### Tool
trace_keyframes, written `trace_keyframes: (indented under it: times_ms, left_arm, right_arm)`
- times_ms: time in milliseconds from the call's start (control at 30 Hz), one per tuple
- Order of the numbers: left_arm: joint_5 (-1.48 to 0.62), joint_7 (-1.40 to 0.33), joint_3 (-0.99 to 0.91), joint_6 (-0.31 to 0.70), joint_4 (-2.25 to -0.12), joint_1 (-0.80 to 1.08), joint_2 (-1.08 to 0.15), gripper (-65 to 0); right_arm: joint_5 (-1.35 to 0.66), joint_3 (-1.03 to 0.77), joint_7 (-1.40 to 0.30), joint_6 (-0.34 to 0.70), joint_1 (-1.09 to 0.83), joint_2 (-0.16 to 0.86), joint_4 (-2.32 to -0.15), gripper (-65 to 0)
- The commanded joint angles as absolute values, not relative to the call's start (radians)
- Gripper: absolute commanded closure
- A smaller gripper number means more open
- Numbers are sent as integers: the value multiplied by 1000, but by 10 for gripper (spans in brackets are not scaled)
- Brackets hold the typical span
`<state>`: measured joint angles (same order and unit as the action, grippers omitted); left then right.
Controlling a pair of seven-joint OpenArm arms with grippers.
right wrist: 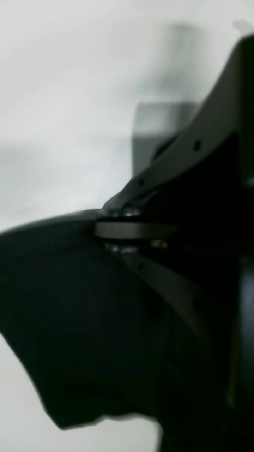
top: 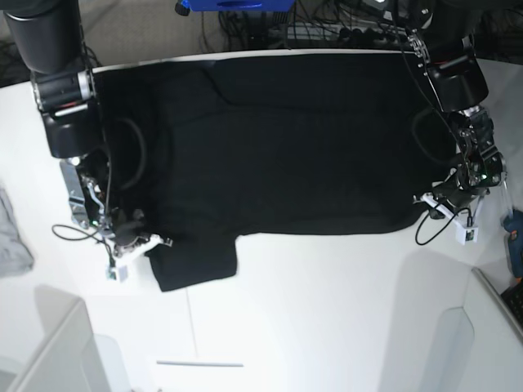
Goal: Fold the T-shirt properly
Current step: 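Lift the hem with both grippers and fold it over toward the collar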
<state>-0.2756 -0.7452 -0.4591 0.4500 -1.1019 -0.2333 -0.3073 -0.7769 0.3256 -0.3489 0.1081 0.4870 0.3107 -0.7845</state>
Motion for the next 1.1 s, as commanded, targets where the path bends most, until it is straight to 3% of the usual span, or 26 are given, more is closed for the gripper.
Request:
trace_keyframes:
  times_ms: [0,200,900,1067]
  left_arm:
    - [-297,-742,-463,452,-1139,-254,-328,0]
    - [-337,-840,-463,452,-1259,-239,-328,0]
    - [-387,-845,-558,456,-1646,79,-326,0]
    - [-507,-858,-659,518,-1678,145,-328,0]
  right_arm:
    - [-782,318,-325,110,513,329,-832,0]
    - [-782,249,-332,24,412,341,-1017,0]
    - [-780,4,-527,22,154,358,-1425,0]
    - [-780,-13,-547,21,105,358,-1491,0]
